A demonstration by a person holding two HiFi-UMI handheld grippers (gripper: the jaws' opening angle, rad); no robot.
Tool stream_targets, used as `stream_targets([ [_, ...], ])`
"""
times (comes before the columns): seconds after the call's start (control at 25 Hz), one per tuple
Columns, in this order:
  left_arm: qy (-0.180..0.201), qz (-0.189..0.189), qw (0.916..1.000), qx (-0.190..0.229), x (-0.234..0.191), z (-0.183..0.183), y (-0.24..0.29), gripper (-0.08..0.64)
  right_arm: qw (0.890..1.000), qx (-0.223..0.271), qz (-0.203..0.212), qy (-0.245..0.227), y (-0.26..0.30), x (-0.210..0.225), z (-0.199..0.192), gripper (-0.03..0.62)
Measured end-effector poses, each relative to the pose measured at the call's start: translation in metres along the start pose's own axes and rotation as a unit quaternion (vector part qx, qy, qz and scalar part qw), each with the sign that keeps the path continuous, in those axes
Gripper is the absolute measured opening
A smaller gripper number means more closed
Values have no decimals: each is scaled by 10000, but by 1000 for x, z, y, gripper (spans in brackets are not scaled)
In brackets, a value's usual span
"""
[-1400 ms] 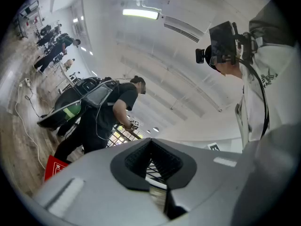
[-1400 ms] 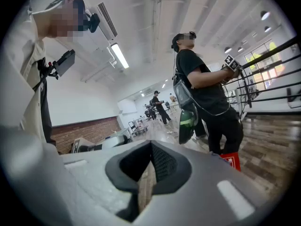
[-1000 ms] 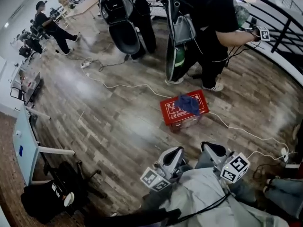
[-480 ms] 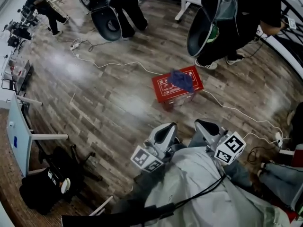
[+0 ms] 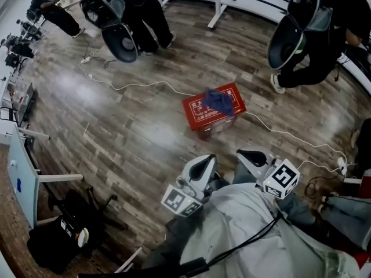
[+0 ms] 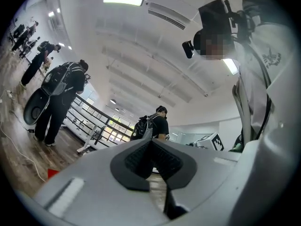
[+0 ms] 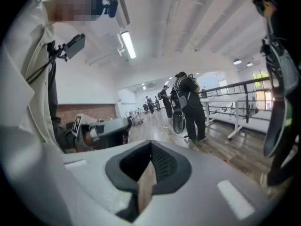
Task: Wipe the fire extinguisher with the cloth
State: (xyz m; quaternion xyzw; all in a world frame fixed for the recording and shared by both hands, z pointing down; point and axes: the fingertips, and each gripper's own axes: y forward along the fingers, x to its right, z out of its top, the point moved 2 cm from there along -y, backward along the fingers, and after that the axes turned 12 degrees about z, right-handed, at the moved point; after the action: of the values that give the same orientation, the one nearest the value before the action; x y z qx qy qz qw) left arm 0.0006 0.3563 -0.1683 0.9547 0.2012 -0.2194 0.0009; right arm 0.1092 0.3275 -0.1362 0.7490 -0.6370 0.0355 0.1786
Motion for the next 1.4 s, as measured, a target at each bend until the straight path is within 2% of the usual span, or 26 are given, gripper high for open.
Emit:
stream_targets([
  [0.16,21,100,9999,-131,-19,-22,18,2,9934,-802,-174,-806,-7,37,-25,2],
  [0.28,-10,271,9991,-317,-38,-50,35,2,9867,-1393,-266,-800,-12,78,-61,2],
  [0.36,43,509,9978,-433,-59,-69,48,2,9792,-1868,-51,-797,1,107,-91,0],
  [0.44,56,788,9957,-484,-79,-88,61,2,9691,-2239,92,-1028,18,143,-115,2],
  [0.48,22,928,9947,-451,-89,-98,69,3,9650,-2328,53,-1206,26,165,-123,2],
  [0.56,-49,1191,9923,-348,-111,-114,90,3,9638,-2228,-181,-1454,48,215,-136,0],
  [0.64,-35,1509,9881,-301,-142,-128,109,11,9655,-2105,-360,-1492,84,266,-152,0],
  [0.72,-14,1796,9833,-304,-166,-143,125,40,9648,-2203,-306,-1407,117,306,-167,3],
  [0.76,-17,1930,9806,-327,-174,-151,132,40,9635,-2303,-249,-1343,128,321,-174,15],
  [0.84,-55,2214,9747,-307,-189,-162,144,41,9607,-2458,-155,-1283,150,345,-183,102],
  [0.96,-86,2460,9690,-204,-207,-163,163,41,9559,-2683,44,-1191,186,371,-194,186],
  [1.04,-90,2543,9670,-119,-212,-159,175,41,9440,-3043,206,-1257,205,382,-210,200],
  [1.2,-107,2736,9617,92,-224,-152,180,40,9123,-3842,372,-1369,230,393,-253,210],
  [1.28,-161,2823,9591,89,-233,-157,175,40,9056,-3921,288,-1595,235,391,-264,210],
  [1.36,-226,2884,9572,-3,-242,-167,166,40,9022,-3867,131,-1904,232,390,-266,159],
  [1.4,-256,2905,9565,-57,-245,-172,160,40,8984,-3874,-12,-2068,226,395,-267,83],
])
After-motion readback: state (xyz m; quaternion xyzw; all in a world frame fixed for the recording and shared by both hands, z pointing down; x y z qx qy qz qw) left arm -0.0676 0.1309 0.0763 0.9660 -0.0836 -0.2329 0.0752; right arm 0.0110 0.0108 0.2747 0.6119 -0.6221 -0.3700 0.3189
